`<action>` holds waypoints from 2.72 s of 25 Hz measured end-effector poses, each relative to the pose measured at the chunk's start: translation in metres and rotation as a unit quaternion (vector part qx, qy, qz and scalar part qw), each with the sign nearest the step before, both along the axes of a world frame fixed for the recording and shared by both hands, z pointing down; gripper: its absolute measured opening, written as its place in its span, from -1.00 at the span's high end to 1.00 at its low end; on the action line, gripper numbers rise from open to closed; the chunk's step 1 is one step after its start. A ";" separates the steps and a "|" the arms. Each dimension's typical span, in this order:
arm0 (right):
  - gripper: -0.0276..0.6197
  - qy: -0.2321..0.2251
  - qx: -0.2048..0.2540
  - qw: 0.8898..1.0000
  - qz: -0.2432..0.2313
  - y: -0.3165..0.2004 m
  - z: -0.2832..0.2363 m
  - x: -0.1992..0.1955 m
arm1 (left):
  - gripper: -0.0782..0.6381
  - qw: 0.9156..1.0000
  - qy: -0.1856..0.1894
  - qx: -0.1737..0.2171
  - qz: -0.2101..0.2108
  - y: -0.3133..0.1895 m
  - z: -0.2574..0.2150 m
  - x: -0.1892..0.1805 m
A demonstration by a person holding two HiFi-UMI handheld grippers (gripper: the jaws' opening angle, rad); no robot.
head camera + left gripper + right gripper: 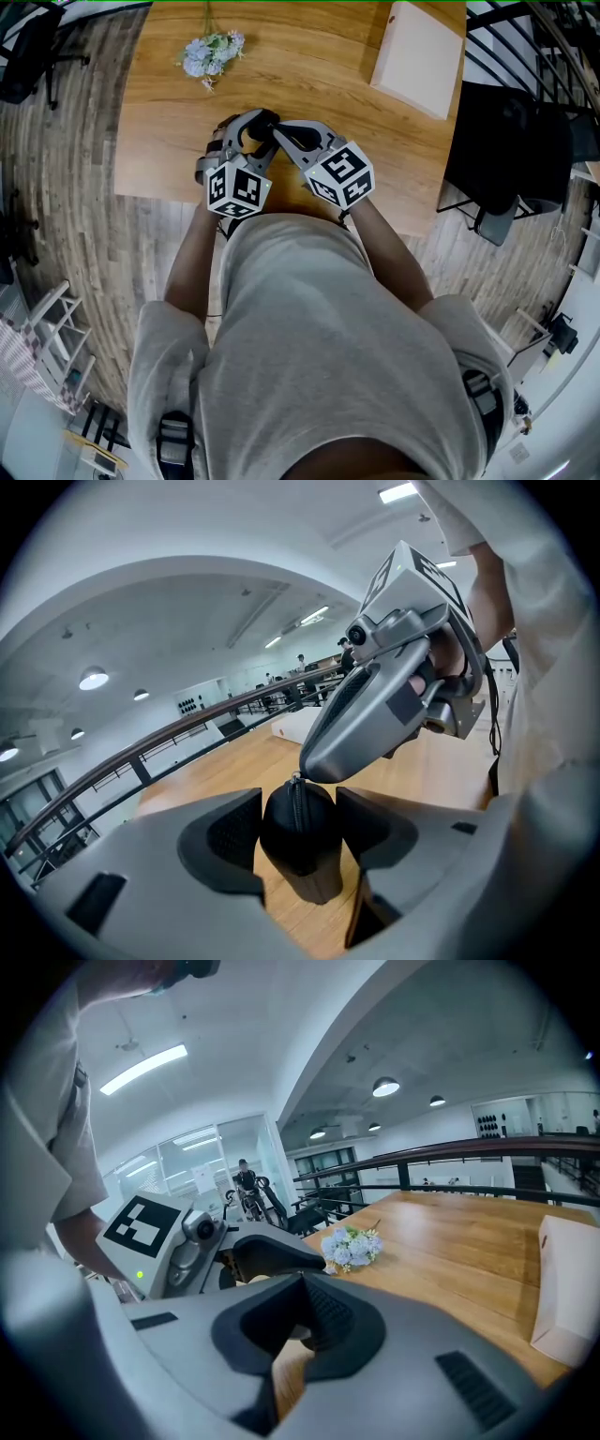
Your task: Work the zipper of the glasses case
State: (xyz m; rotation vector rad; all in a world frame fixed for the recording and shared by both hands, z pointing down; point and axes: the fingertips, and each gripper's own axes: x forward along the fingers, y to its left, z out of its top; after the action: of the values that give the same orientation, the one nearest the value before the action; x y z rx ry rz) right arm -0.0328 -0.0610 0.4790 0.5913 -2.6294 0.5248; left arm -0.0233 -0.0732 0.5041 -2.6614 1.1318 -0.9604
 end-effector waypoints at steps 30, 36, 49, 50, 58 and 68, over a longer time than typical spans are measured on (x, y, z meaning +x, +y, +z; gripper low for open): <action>0.32 0.006 0.075 0.992 -0.105 0.015 -0.007 0.014 | 0.07 0.994 0.027 -0.008 0.102 0.016 -0.013 0.013; 0.20 0.099 0.115 0.968 -0.201 0.017 0.018 0.033 | 0.07 0.983 0.046 -0.031 0.173 0.029 -0.030 0.007; 0.14 0.058 0.119 0.957 -0.258 0.028 0.036 -0.009 | 0.07 0.974 0.059 -0.036 0.217 0.037 -0.048 0.016; 0.15 0.058 0.123 0.956 -0.258 0.027 0.036 -0.009 | 0.07 0.974 0.059 -0.036 0.214 0.037 -0.047 0.016; 0.18 0.140 0.160 0.954 -0.211 0.011 0.042 0.013 | 0.07 0.984 0.074 -0.050 0.152 0.023 -0.037 0.008; 0.19 0.368 0.201 0.905 -0.077 -0.044 0.064 0.071 | 0.14 0.993 0.092 -0.068 0.023 -0.010 0.008 -0.030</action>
State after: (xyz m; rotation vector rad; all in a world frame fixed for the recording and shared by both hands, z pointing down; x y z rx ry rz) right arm 0.0378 -0.1046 0.5434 0.5515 -2.0140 -0.2710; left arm -0.0530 -0.0828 0.5122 -2.9237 1.0674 -0.8283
